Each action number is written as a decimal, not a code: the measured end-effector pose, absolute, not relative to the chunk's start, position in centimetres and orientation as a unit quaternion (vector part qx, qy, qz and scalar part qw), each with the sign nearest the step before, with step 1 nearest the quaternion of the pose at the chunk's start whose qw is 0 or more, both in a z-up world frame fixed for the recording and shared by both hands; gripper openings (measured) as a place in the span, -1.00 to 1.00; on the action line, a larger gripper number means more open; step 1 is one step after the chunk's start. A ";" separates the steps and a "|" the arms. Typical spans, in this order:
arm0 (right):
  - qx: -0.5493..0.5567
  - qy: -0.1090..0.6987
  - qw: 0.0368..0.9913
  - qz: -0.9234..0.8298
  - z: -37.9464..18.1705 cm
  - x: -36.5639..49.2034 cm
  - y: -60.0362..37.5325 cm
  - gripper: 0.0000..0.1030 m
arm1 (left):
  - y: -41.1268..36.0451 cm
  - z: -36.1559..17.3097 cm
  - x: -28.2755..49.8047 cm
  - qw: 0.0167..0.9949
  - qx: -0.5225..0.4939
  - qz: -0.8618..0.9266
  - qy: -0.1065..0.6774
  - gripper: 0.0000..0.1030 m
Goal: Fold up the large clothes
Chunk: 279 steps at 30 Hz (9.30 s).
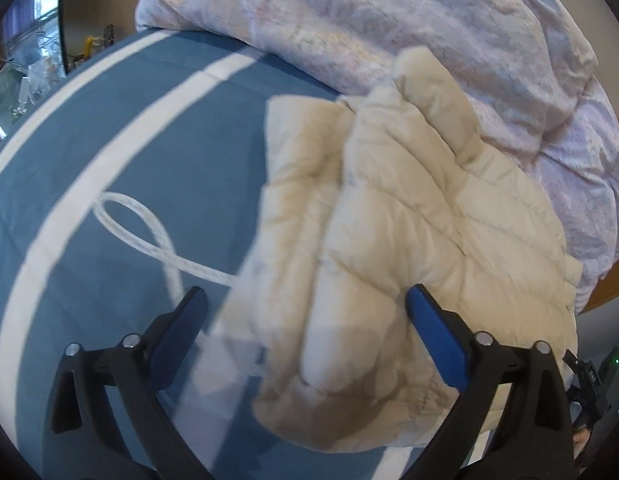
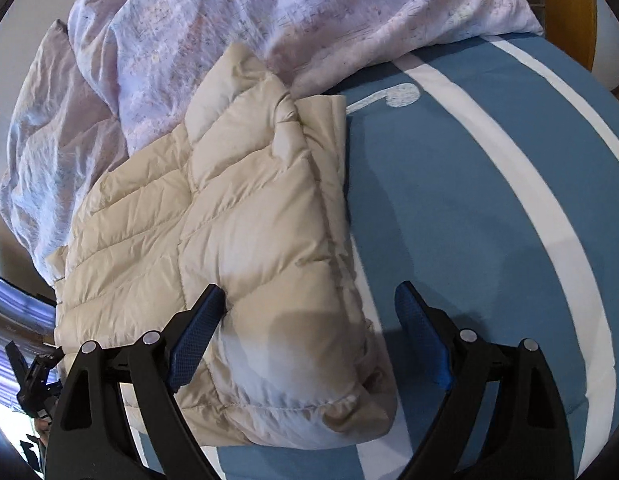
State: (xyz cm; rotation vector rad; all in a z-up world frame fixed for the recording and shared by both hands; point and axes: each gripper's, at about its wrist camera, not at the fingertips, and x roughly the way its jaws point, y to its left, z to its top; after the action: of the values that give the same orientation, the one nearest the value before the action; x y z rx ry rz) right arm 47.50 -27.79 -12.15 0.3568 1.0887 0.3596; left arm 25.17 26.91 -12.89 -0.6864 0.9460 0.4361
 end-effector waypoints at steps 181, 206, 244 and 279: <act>-0.030 0.396 0.903 0.166 -8.7 24.1 -22.6 0.51 | -7.4 -6.1 27.0 0.872 -0.227 -0.070 0.428 -0.62; 0.045 0.438 0.886 0.147 -11.2 26.4 -26.6 0.52 | -12.6 -4.2 26.2 0.878 -0.146 -0.077 0.450 0.12; 0.067 0.447 0.880 0.146 -11.1 27.6 -29.5 0.58 | -6.1 -7.3 26.9 0.898 -0.091 0.017 0.431 0.65; 0.064 0.420 0.896 0.130 -9.1 30.7 -28.2 -0.50 | -6.7 -7.5 27.3 0.903 -0.056 0.001 0.426 0.71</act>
State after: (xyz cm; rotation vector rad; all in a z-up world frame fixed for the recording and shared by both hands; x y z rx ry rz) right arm 30.72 -28.19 -9.08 0.1317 0.8699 0.2690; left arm 27.26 -6.67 -7.49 -0.1165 0.8812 0.0019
